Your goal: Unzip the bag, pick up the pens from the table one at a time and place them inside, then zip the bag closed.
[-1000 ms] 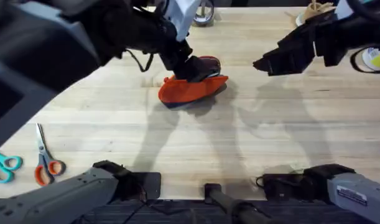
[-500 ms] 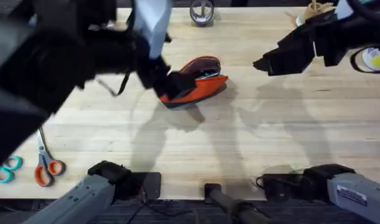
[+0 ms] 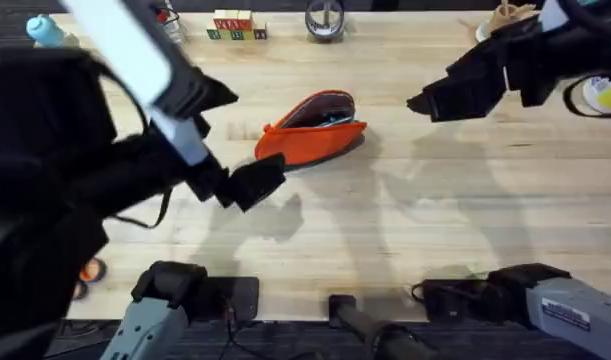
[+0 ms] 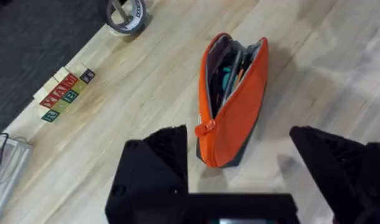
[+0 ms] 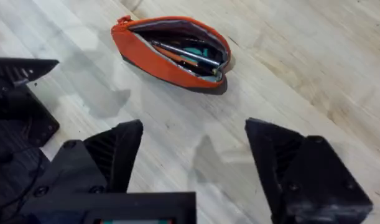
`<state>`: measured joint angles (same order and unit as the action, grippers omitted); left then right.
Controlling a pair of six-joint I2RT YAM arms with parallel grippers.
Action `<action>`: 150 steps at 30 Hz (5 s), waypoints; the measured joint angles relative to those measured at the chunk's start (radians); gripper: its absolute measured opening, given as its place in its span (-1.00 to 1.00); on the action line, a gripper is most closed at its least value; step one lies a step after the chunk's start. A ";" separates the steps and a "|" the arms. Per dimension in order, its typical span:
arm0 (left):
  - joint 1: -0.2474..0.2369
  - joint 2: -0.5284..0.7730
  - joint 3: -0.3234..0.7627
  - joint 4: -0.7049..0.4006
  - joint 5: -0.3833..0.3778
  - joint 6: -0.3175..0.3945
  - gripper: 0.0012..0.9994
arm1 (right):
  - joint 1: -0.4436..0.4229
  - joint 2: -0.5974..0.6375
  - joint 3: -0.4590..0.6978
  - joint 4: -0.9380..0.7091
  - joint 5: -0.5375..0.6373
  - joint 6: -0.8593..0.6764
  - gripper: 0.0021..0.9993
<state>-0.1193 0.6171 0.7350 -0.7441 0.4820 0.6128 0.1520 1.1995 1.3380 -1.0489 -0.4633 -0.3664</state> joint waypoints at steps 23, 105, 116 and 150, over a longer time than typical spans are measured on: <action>0.382 -0.107 -0.181 -0.038 0.240 0.000 0.99 | 0.000 0.000 0.000 0.000 0.000 0.000 1.00; 0.430 -0.107 -0.182 -0.084 0.240 0.000 0.99 | 0.233 0.133 0.037 0.264 0.116 0.076 0.99; 0.430 -0.107 -0.182 -0.084 0.240 0.000 0.99 | 0.326 0.351 0.303 0.215 0.148 0.103 0.99; 0.430 -0.107 -0.182 -0.084 0.231 0.000 0.99 | 0.518 0.642 0.546 0.120 0.180 0.133 0.99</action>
<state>0.3111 0.5102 0.5533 -0.8276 0.7132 0.6128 0.6704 1.8412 1.8843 -0.9286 -0.2829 -0.2336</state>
